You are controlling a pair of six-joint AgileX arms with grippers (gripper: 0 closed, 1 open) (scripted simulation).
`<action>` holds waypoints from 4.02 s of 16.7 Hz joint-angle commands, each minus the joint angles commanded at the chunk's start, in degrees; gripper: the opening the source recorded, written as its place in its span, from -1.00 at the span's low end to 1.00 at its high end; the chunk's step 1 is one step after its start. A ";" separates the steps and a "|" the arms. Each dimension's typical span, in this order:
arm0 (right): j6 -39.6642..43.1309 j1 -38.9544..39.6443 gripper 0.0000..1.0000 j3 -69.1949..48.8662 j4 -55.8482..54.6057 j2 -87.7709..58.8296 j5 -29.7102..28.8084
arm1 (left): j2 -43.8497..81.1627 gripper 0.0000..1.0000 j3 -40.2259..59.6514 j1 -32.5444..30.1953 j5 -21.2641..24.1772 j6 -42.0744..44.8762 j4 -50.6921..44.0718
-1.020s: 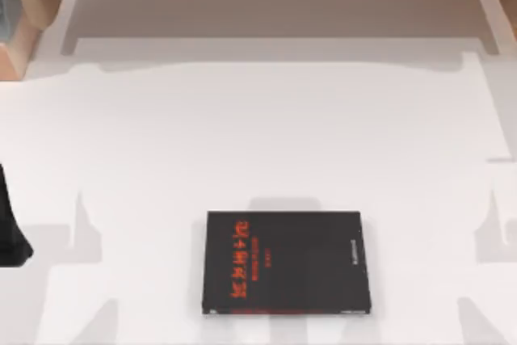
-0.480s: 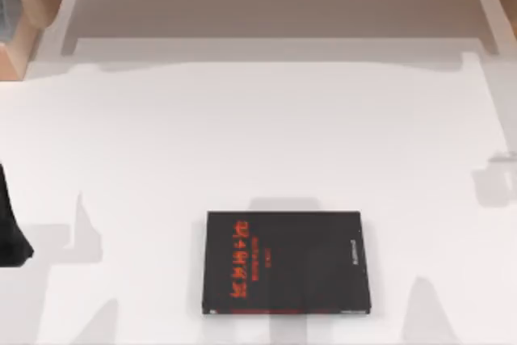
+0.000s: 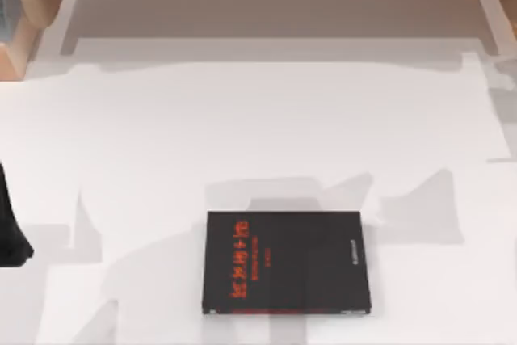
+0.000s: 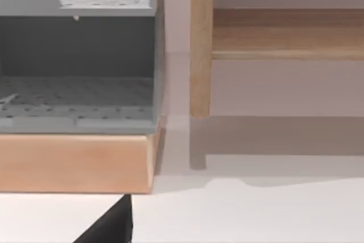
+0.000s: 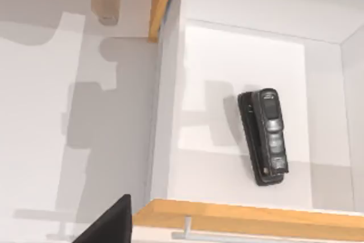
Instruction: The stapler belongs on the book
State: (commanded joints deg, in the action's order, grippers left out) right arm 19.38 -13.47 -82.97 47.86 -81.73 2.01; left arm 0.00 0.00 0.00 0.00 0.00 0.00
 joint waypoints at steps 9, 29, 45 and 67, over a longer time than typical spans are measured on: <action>11.02 -6.67 1.00 -48.98 27.34 -49.09 0.61 | 0.00 1.00 0.00 0.00 0.00 0.00 0.00; 15.66 -8.33 1.00 -68.34 35.99 -71.22 0.92 | 0.00 1.00 0.00 0.00 0.00 0.00 0.00; 15.35 -8.05 0.85 -56.64 25.58 -69.81 0.89 | 0.00 1.00 0.00 0.00 0.00 0.00 0.00; 15.28 -8.13 -1.00 -56.65 25.60 -69.79 0.91 | 0.00 1.00 0.00 0.00 0.00 0.00 0.00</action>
State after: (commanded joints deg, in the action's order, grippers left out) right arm 34.66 -21.60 -139.62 73.46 -151.52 2.92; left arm 0.00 0.00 0.00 0.00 0.00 0.00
